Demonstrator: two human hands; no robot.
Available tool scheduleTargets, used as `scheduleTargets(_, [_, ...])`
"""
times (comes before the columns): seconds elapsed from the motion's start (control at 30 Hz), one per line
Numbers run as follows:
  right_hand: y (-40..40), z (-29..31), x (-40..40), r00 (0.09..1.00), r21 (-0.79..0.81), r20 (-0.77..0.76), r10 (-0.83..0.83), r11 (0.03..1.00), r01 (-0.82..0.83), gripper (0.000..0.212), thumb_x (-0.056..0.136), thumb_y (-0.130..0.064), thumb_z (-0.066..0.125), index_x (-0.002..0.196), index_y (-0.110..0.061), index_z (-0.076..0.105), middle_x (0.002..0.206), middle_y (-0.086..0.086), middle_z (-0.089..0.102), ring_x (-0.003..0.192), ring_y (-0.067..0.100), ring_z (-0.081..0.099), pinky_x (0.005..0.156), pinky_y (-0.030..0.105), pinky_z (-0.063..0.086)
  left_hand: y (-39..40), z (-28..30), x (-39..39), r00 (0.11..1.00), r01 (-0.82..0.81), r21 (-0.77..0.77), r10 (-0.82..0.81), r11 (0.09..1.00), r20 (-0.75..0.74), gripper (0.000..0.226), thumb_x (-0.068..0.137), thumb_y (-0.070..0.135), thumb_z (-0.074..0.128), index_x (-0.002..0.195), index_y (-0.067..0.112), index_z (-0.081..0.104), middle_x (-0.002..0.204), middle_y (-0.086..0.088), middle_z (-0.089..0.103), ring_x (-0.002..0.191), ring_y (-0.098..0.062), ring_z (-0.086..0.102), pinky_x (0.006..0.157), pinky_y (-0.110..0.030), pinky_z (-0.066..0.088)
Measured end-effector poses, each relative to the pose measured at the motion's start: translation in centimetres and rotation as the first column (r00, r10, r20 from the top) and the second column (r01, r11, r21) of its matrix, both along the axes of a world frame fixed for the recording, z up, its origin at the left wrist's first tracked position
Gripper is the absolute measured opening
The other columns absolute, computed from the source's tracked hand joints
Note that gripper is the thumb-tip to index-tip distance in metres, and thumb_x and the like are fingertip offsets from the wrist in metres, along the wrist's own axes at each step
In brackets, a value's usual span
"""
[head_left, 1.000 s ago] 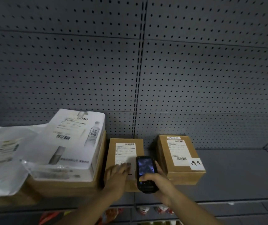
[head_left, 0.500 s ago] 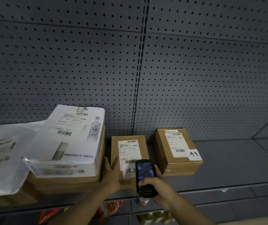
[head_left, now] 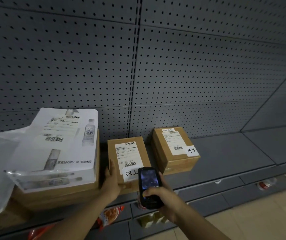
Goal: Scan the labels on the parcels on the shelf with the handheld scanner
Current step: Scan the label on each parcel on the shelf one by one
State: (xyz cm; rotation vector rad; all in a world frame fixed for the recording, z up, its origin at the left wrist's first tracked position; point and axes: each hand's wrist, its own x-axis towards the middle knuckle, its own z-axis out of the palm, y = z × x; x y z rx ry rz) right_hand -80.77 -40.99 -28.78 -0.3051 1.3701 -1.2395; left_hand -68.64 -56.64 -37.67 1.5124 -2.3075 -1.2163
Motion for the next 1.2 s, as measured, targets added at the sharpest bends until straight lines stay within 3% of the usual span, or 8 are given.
scheduleTargets(0.13, [0.9, 0.5, 0.2, 1.0, -0.046, -0.022, -0.015, 0.999, 0.014, 0.086, 0.056, 0.005, 0.07, 0.135, -0.019, 0.049, 0.12, 0.022, 0.067, 0.097, 0.036, 0.066, 0.071, 0.039, 0.057, 1.1, 0.2, 0.5, 1.0, 0.011, -0.015, -0.011, 1.0, 0.022, 0.119, 0.083, 0.01, 0.069, 0.138, 0.03, -0.034, 0.159, -0.01, -0.005, 0.138, -0.027, 0.034, 0.106, -0.035, 0.038])
scheduleTargets(0.33, [3.2, 1.5, 0.4, 0.999, -0.079, -0.024, 0.029, 0.996, -0.03, 0.082, 0.058, 0.007, 0.069, 0.133, -0.02, 0.051, 0.12, 0.022, 0.067, 0.101, 0.038, 0.065, 0.074, 0.041, 0.056, 3.7, 1.2, 1.0, 1.0, 0.03, -0.093, -0.029, 0.995, 0.011, 0.118, 0.082, 0.007, 0.069, 0.141, 0.031, -0.03, 0.159, -0.007, -0.005, 0.143, -0.029, 0.023, 0.112, -0.043, 0.035])
scheduleTargets(0.5, [6.0, 2.5, -0.1, 0.996, -0.09, -0.069, 0.053, 0.994, -0.059, 0.07, 0.069, 0.01, 0.066, 0.13, -0.024, 0.053, 0.121, 0.022, 0.066, 0.114, 0.045, 0.06, 0.091, 0.059, 0.049, 7.1, 2.9, 1.0, 0.997, 0.003, -0.147, -0.015, 0.989, -0.08, 0.117, 0.083, 0.006, 0.067, 0.141, 0.034, -0.03, 0.159, -0.002, -0.011, 0.145, -0.03, 0.018, 0.113, -0.047, 0.032])
scheduleTargets(0.63, [8.4, 3.9, 0.4, 0.997, -0.106, -0.062, 0.044, 0.993, -0.051, 0.081, 0.057, 0.002, 0.07, 0.13, -0.03, 0.054, 0.12, 0.02, 0.068, 0.11, 0.043, 0.063, 0.08, 0.049, 0.047, 9.9, 4.3, 0.9, 0.994, -0.026, -0.199, 0.004, 0.98, -0.111, 0.116, 0.083, 0.007, 0.067, 0.144, 0.033, -0.028, 0.159, -0.001, -0.014, 0.146, -0.03, 0.014, 0.115, -0.049, 0.029])
scheduleTargets(0.8, [11.9, 5.7, 0.7, 0.995, -0.132, -0.065, 0.078, 0.987, -0.086, 0.084, 0.052, 0.0, 0.071, 0.13, -0.028, 0.055, 0.118, 0.021, 0.068, 0.098, 0.039, 0.064, 0.076, 0.047, 0.05, 12.9, 6.3, 1.2, 0.987, -0.06, -0.3, 0.011, 0.952, -0.163, 0.116, 0.085, 0.003, 0.063, 0.135, 0.044, -0.034, 0.159, 0.003, -0.013, 0.145, -0.03, 0.013, 0.115, -0.048, 0.029])
scheduleTargets(0.97, [15.5, 8.6, 0.7, 0.985, -0.199, -0.107, 0.134, 0.968, -0.153, 0.071, 0.066, 0.006, 0.067, 0.126, -0.029, 0.055, 0.112, 0.015, 0.066, 0.093, 0.033, 0.063, 0.055, 0.03, 0.054, 15.3, 8.4, 1.3, 0.973, -0.103, -0.385, 0.012, 0.917, -0.232, 0.116, 0.083, 0.007, 0.069, 0.142, 0.036, -0.027, 0.159, 0.001, -0.01, 0.145, -0.028, 0.014, 0.116, -0.045, 0.027])
scheduleTargets(1.1, [18.3, 10.2, 0.7, 0.979, -0.245, -0.117, 0.168, 0.95, -0.192, 0.066, 0.08, 0.015, 0.059, 0.13, -0.027, 0.053, 0.11, 0.013, 0.066, 0.093, 0.03, 0.064, 0.063, 0.034, 0.054, 17.6, 9.6, 1.3, 0.963, -0.142, -0.455, 0.016, 0.879, -0.271, 0.113, 0.083, 0.009, 0.069, 0.146, 0.033, -0.021, 0.16, -0.002, -0.011, 0.146, -0.029, 0.012, 0.116, -0.048, 0.027])
scheduleTargets(1.2, [19.9, 11.1, 1.1, 0.975, -0.261, -0.115, 0.188, 0.942, -0.212, 0.063, 0.08, 0.014, 0.059, 0.131, -0.024, 0.053, 0.11, 0.015, 0.066, 0.092, 0.03, 0.064, 0.06, 0.032, 0.055, 19.2, 10.1, 1.4, 0.962, -0.155, -0.513, 0.011, 0.844, -0.272, 0.111, 0.084, 0.009, 0.067, 0.144, 0.034, -0.023, 0.16, -0.003, -0.012, 0.146, -0.031, 0.012, 0.114, -0.049, 0.029])
